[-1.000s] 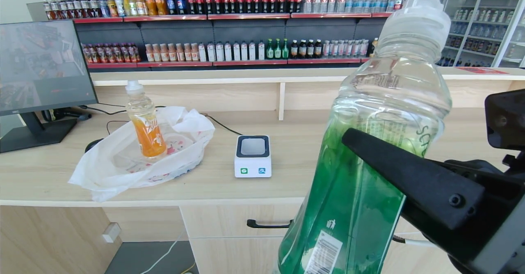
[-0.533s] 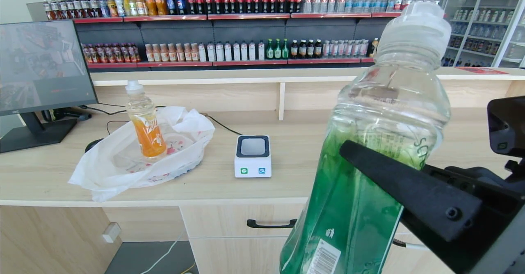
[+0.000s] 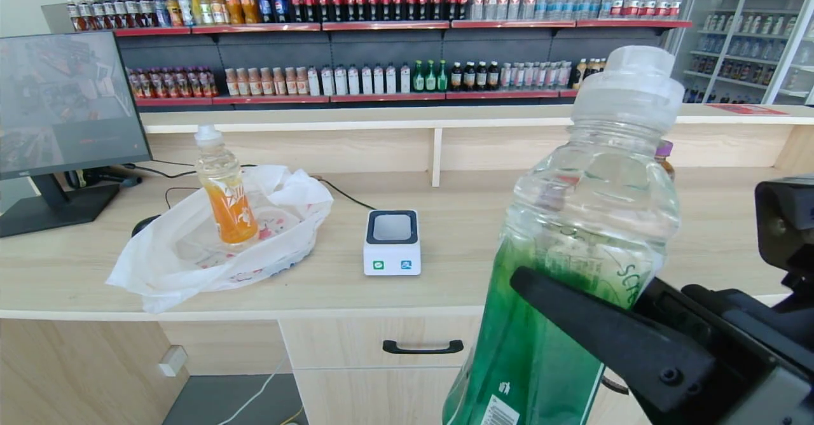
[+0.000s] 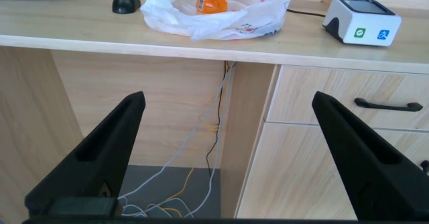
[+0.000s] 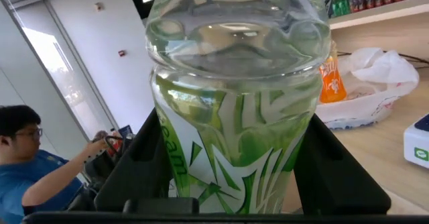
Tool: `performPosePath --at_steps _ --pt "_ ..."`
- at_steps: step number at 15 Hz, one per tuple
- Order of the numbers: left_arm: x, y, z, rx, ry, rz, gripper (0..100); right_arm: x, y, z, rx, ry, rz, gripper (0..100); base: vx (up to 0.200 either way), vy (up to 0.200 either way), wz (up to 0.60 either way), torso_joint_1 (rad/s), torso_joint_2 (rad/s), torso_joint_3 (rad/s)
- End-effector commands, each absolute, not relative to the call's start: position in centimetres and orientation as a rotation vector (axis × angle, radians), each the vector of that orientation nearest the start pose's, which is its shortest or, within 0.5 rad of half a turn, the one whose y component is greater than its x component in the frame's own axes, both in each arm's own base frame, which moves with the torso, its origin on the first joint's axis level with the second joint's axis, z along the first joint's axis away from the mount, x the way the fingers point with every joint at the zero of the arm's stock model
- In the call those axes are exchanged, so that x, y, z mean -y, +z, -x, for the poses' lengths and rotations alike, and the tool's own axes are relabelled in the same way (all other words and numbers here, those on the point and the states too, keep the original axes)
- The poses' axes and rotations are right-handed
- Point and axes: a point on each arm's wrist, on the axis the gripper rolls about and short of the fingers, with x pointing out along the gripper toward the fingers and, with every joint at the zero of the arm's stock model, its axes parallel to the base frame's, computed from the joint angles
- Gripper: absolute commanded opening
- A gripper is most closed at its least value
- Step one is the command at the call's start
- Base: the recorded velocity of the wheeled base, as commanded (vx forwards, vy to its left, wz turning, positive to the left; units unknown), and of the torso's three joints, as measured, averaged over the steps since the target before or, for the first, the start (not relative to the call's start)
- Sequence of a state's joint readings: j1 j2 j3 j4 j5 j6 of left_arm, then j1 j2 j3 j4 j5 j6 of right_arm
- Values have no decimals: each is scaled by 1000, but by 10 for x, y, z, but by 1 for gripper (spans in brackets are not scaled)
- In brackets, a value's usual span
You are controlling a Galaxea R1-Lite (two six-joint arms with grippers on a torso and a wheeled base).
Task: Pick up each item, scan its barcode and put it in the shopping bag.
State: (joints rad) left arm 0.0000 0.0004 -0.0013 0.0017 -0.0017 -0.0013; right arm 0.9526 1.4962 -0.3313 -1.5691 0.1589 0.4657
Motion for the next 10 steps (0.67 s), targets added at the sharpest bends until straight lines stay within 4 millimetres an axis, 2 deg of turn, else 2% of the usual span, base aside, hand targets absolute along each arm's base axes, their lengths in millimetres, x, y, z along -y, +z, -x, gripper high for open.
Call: performPosePath --at_steps 1,6,9,10 --pt "0 76 23 0 -2 2 100 -171 200 -123 135 1138 -502 0 0 0 0 0 0 0" --pt "0 76 23 0 -2 2 100 -159 194 -142 260 977 -256 0 0 0 0 0 0 0" --pt "0 76 23 0 0 2 100 -140 179 -168 274 699 -57 0 0 0 0 0 0 0" --pt "0 76 23 0 0 2 100 -128 177 -178 276 621 -14 0 0 0 0 0 0 0"
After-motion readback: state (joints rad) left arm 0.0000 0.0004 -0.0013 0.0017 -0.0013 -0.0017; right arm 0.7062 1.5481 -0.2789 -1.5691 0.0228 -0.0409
